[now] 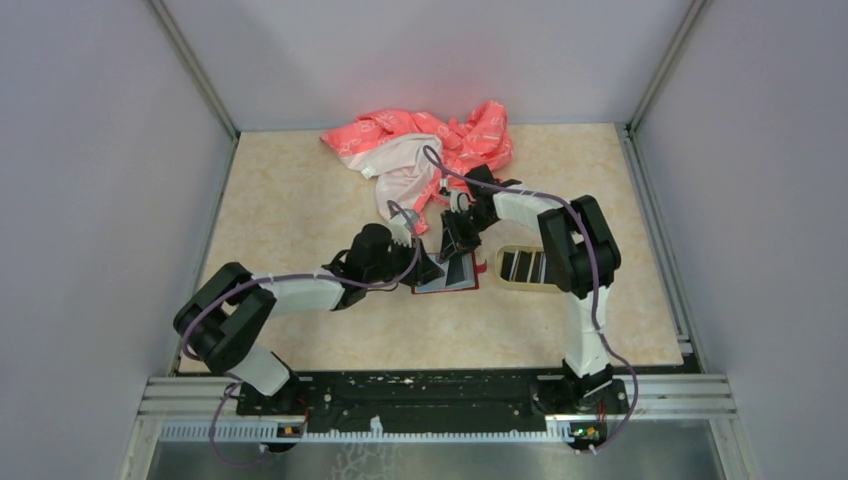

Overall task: Put the credit cards into the card holder
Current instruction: Insert the credit card into the card holder, then close the card holder at the center of the board.

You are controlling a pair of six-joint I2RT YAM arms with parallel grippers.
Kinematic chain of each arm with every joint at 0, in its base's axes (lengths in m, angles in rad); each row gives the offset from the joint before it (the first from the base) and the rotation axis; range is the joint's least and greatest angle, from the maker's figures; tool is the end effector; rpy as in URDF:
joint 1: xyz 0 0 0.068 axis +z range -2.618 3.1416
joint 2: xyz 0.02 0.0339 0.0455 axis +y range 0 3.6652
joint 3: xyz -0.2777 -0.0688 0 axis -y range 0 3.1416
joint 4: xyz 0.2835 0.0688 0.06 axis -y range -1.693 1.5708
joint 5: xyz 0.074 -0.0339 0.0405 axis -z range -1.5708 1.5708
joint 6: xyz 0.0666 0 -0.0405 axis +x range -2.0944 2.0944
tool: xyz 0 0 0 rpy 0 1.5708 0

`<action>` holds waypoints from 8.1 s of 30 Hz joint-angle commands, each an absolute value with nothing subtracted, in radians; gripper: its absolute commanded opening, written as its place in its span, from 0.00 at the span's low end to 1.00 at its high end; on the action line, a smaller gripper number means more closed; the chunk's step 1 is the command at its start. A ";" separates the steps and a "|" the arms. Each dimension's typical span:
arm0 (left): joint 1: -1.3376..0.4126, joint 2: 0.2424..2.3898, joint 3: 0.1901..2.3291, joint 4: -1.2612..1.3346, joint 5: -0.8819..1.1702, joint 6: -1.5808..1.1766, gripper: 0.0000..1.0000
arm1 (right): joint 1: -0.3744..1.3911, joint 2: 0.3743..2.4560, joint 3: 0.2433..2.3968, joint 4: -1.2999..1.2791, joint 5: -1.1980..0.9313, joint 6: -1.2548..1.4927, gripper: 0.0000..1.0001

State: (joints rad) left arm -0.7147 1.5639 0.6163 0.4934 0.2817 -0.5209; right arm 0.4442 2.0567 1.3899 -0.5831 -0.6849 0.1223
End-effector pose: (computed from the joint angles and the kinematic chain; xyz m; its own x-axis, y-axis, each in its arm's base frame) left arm 0.2569 -0.2475 0.1355 -0.6946 -0.0302 -0.7187 0.5448 0.6304 -0.5530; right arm 0.3875 0.2311 0.1117 -0.9130 -0.3299 -0.2398 -0.4046 0.6587 0.6343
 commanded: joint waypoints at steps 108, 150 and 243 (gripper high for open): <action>-0.544 1.744 0.394 0.896 0.429 -0.874 0.54 | 0.461 1.893 1.219 -0.681 -0.475 -0.690 0.24; -0.549 1.876 0.513 1.254 0.702 -0.953 0.59 | 0.465 1.923 1.239 -0.615 -0.697 -0.557 0.24; -0.754 1.785 0.647 0.607 0.183 -0.657 0.25 | 0.430 1.799 1.297 -0.718 -0.360 -0.398 0.02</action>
